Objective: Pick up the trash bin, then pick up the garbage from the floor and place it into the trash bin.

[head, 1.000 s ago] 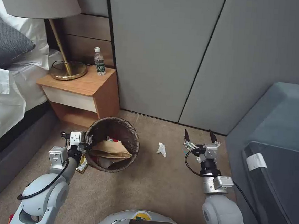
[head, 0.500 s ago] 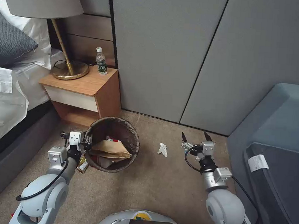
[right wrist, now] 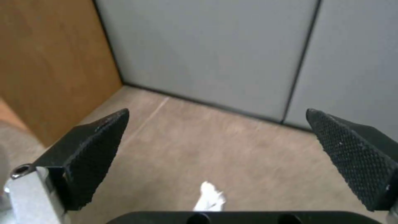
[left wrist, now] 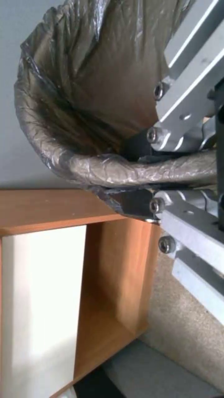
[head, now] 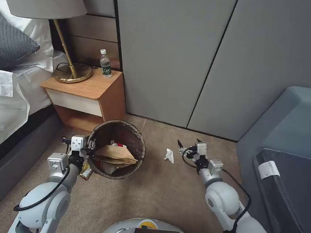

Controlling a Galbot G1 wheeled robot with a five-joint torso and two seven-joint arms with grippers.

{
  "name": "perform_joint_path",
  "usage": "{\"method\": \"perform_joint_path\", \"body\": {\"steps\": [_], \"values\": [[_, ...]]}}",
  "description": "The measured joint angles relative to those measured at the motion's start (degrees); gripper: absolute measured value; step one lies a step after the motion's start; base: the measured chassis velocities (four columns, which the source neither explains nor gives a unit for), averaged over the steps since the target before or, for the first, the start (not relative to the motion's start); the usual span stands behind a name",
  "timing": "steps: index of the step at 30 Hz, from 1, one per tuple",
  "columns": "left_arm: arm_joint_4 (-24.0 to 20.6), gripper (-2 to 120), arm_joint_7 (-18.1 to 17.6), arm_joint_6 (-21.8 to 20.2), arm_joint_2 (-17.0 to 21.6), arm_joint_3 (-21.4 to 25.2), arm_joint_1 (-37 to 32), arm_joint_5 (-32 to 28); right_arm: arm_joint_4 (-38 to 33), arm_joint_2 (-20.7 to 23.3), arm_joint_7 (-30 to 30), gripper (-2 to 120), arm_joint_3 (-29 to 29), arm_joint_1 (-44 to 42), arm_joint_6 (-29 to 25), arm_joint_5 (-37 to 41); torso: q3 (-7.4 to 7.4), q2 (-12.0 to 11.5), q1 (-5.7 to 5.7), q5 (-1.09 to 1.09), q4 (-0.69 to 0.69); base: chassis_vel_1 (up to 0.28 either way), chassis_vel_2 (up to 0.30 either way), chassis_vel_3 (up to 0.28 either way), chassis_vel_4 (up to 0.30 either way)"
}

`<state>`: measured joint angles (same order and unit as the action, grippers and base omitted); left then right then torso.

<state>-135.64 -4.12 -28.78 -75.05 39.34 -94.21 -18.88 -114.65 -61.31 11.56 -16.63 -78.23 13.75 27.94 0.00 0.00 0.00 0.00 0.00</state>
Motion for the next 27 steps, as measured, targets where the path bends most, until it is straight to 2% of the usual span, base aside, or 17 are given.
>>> {"method": "perform_joint_path", "body": {"steps": [2,7,10,27], "values": [[-0.13,6,-0.03,0.00,0.00,0.01,0.05,-0.01,2.36,0.38,0.37,100,2.65,2.62,1.24,2.59,0.00,0.00,0.00,0.00,0.00,0.000,0.000,0.000,0.000],[-0.37,6,-0.08,0.00,-0.03,0.06,0.01,-0.04,5.92,0.57,0.34,100,5.46,5.50,1.65,3.36,0.00,0.00,0.00,0.00,-0.01,0.000,0.000,0.000,0.000],[-0.51,6,-0.11,0.00,-0.02,0.15,-0.04,-0.06,10.60,0.35,0.17,100,8.46,8.69,1.89,3.66,0.00,0.00,0.00,0.00,0.00,0.000,0.000,0.000,0.000],[-0.82,6,-0.14,-0.05,-0.03,-0.10,0.03,-0.05,26.46,-2.33,-1.64,100,12.05,14.82,0.90,5.40,0.00,0.00,0.00,0.00,-0.01,0.000,0.000,0.000,0.000]]}}
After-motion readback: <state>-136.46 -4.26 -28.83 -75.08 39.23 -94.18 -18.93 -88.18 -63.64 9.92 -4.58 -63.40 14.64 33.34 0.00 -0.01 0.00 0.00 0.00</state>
